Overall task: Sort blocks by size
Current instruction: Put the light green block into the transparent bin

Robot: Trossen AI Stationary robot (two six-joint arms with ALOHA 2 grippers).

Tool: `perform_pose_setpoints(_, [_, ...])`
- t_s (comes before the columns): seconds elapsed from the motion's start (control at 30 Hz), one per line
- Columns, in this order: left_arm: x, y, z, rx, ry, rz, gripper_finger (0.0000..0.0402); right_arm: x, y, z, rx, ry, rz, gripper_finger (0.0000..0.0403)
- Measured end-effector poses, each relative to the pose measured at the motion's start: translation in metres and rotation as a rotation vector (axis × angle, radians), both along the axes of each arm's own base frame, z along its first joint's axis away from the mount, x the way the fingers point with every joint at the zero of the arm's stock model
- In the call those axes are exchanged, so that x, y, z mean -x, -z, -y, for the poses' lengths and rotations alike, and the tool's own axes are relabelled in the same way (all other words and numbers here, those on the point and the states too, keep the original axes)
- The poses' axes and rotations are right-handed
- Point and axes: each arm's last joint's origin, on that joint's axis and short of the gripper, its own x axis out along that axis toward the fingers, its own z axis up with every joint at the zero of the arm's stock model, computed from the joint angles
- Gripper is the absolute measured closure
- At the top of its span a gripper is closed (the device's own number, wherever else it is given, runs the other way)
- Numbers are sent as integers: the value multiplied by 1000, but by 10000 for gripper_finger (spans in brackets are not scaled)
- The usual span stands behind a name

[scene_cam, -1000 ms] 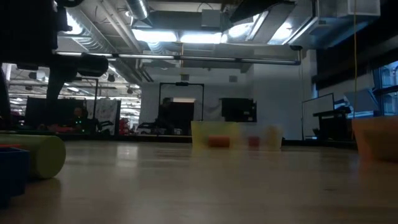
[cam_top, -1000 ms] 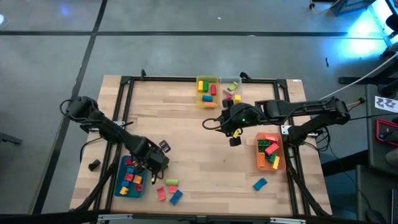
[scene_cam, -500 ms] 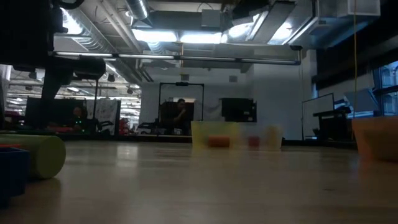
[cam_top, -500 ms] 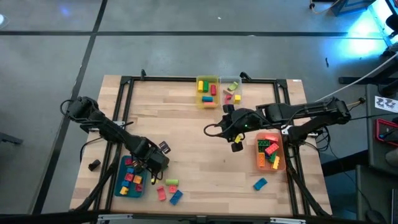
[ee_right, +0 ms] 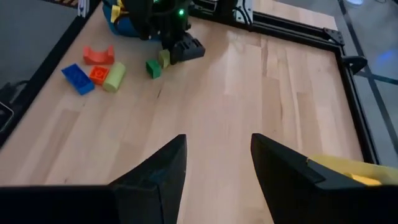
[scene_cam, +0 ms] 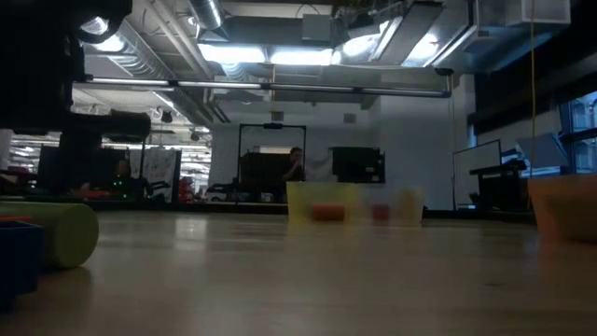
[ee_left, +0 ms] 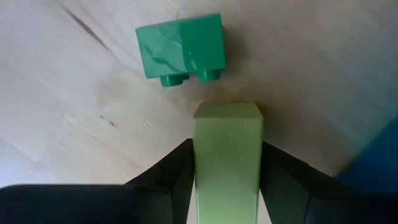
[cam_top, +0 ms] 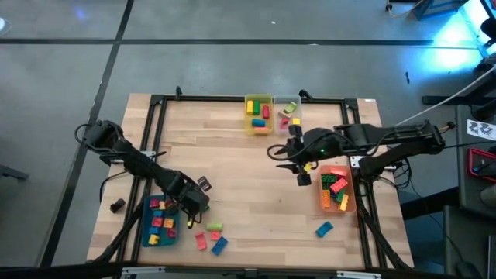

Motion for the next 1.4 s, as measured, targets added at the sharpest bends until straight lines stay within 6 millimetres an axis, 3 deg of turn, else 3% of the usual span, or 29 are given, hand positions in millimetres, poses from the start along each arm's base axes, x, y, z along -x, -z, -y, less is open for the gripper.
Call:
perform_pose_setpoints(0.13, [-3,2,2,32,-34,47,254,6,-2,1,-6,5,-5,221])
perform_pose_setpoints(0.37, [-10,1,5,116,-249,112,254,27,-8,4,-66,57,-54,221])
perform_pose_setpoints(0.67, [-10,0,5,120,-249,120,273,49,-8,7,-185,176,-151,221])
perform_pose_setpoints(0.97, [-12,-3,6,126,-256,125,282,53,-5,8,-192,199,-201,221])
perform_pose_setpoints(1.4, [-31,-34,14,144,-275,257,279,53,-5,8,-228,231,-201,221])
